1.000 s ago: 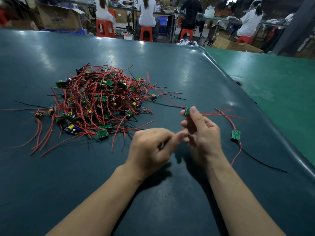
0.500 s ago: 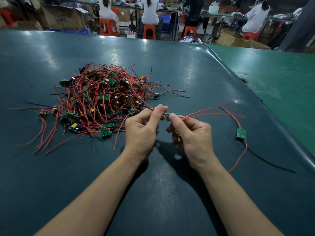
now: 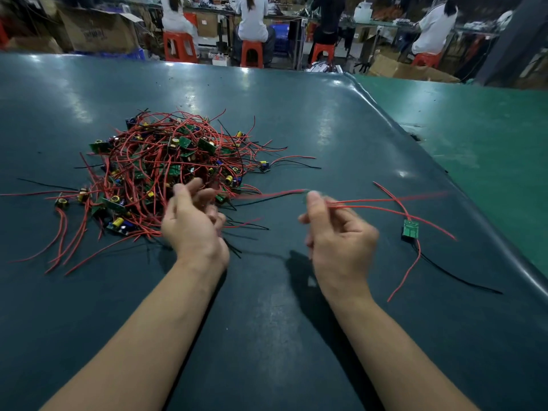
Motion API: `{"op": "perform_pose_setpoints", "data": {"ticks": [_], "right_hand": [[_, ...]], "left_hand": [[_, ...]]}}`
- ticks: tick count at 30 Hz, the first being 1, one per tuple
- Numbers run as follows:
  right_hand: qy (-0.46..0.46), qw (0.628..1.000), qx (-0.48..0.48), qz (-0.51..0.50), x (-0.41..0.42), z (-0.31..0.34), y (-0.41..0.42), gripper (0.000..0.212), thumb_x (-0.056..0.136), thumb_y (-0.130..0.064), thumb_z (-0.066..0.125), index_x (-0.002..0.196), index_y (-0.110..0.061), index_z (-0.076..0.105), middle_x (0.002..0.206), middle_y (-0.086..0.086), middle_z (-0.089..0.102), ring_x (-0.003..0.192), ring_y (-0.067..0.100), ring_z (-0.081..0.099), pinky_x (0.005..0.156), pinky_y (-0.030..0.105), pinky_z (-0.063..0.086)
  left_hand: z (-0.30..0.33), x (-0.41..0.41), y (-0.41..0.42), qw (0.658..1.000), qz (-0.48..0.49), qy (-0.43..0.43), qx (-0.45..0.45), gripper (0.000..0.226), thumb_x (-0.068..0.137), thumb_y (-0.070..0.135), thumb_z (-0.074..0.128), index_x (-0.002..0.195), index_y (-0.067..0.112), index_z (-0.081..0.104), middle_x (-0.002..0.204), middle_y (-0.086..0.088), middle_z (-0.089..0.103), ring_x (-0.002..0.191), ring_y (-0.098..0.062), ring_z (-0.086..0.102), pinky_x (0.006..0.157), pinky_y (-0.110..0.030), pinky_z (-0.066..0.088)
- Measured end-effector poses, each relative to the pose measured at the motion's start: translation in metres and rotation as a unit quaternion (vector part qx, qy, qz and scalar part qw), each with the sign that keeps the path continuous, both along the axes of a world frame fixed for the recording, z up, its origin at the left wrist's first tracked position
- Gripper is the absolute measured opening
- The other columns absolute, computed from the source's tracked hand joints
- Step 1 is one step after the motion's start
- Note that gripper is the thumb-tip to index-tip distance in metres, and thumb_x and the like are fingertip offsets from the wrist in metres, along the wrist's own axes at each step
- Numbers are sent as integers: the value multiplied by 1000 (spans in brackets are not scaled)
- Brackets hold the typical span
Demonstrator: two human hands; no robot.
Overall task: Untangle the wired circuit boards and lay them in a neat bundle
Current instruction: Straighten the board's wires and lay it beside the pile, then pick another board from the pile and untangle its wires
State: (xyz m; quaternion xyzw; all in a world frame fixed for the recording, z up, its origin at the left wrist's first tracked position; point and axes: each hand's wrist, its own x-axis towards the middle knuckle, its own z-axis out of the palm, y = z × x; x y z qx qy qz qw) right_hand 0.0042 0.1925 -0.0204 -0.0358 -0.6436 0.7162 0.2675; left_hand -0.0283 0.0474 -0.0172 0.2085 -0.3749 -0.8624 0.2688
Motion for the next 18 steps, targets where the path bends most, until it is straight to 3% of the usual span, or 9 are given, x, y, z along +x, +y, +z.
{"op": "perform_pose_setpoints", "data": {"ticks": [3,5,6,8,10,12,15,16,18], "right_hand": [[-33,978,-175,-105,-9,5,16,31,97,-34,59,72,-16,62,64,-2,70,33,9,44,34,18,31],[-73,948,-273,-146,-14,5,27,31,100,-39,52,83,-14,59,86,5,75,34,11,47,34,18,34],[-92,937,-300,-156,-16,4,30,30,100,-40,51,90,-12,58,95,9,74,35,12,49,35,18,37],[-115,929,-317,-155,-17,1,33,30,101,-37,50,102,-8,57,101,12,72,37,12,51,36,19,39],[-119,931,-311,-150,-17,1,33,27,102,-33,48,103,-8,57,100,10,70,38,11,51,36,19,38],[-115,937,-291,-152,-17,1,33,18,100,-29,49,94,-14,56,93,5,67,39,10,49,37,19,35],[-111,944,-273,-147,-18,2,33,11,98,-21,49,90,-16,55,84,2,62,37,10,44,37,17,31],[-108,947,-266,-141,-18,2,32,13,98,-19,47,88,-16,55,82,2,62,37,9,42,38,17,30],[-103,956,-239,-133,-19,2,31,19,99,-18,44,85,-16,57,76,2,62,36,10,40,38,16,28]], "left_hand": [[0,0,-9,996,14,20,-86,32,104,26,44,84,11,64,64,1,58,42,-7,36,40,-21,23],[-1,4,-6,972,9,30,-233,33,102,26,47,80,13,67,65,3,60,46,-9,41,43,-23,28],[-4,6,-4,937,18,25,-348,32,101,26,49,79,13,68,68,3,63,50,-10,45,47,-24,33],[-10,11,0,821,48,7,-569,24,97,26,56,84,13,70,79,2,67,68,-17,54,64,-30,41],[-15,12,-1,711,68,-27,-699,14,91,25,64,95,15,72,94,-2,65,90,-26,53,82,-34,39],[-17,12,-4,656,35,-110,-746,25,89,32,64,109,19,70,110,-4,61,106,-30,47,88,-39,35],[-18,12,-8,577,-30,-204,-790,32,92,41,56,116,24,68,118,-1,62,112,-29,47,88,-41,34],[-16,11,-9,569,-38,-207,-794,29,93,39,55,113,24,69,116,-1,64,112,-28,48,88,-40,35],[-12,11,-11,601,-29,-179,-778,22,93,30,58,107,20,72,110,-4,66,107,-29,50,86,-40,37]]}}
